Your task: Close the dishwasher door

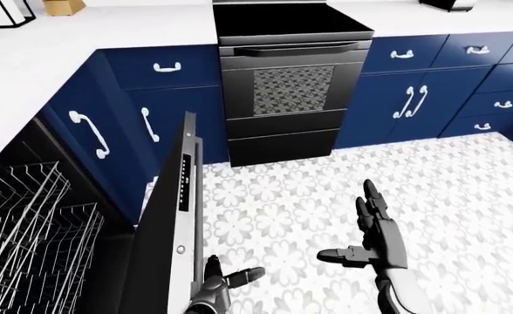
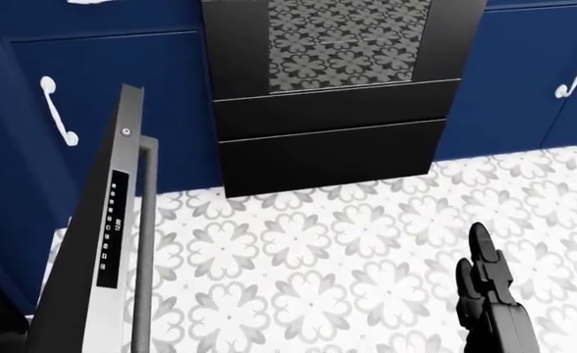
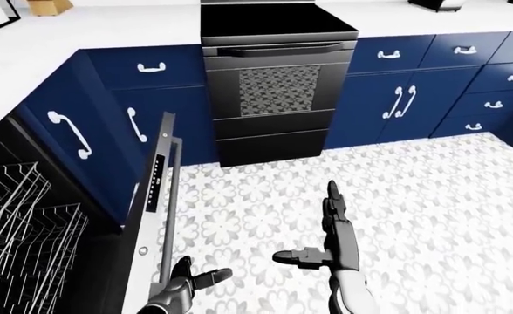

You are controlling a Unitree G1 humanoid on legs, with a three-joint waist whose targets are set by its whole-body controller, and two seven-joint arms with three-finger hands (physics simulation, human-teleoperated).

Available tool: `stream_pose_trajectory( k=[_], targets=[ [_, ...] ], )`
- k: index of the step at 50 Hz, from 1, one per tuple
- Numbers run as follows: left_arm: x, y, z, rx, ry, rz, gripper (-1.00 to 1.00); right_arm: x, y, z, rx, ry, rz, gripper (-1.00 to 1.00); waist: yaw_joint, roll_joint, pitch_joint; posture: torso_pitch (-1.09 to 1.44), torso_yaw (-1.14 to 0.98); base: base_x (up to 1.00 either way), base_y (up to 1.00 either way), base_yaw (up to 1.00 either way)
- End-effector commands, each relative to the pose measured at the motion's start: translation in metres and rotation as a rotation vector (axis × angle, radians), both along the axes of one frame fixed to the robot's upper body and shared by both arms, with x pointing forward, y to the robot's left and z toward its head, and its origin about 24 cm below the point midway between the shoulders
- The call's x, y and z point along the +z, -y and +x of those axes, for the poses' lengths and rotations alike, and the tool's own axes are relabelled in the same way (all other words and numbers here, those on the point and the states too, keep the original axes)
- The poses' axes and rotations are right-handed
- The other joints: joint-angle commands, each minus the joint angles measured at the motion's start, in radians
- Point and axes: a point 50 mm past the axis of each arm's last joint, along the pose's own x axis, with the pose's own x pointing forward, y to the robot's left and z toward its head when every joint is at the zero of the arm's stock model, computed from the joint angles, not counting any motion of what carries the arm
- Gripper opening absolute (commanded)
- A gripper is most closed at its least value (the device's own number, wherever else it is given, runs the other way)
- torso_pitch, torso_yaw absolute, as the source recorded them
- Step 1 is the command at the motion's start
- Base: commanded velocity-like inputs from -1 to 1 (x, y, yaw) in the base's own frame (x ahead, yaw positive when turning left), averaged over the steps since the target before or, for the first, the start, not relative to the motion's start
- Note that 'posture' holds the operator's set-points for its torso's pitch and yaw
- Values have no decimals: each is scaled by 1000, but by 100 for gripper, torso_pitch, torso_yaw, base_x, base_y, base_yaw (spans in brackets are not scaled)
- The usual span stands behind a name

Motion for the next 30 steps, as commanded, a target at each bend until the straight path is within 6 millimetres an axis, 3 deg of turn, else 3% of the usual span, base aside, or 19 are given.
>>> stream_pose_trajectory(
  k=[1,30],
  targets=[
    [8,-15,12,31,55,42,100,17,-1,3,8,93,-13,100,7,-1,-15,0,0,0,0,0],
    [15,-35,22,149,56,112,100,31,9,-11,-27,114,-20,100,0,-3,-16,0,0,0,0,0]
  ],
)
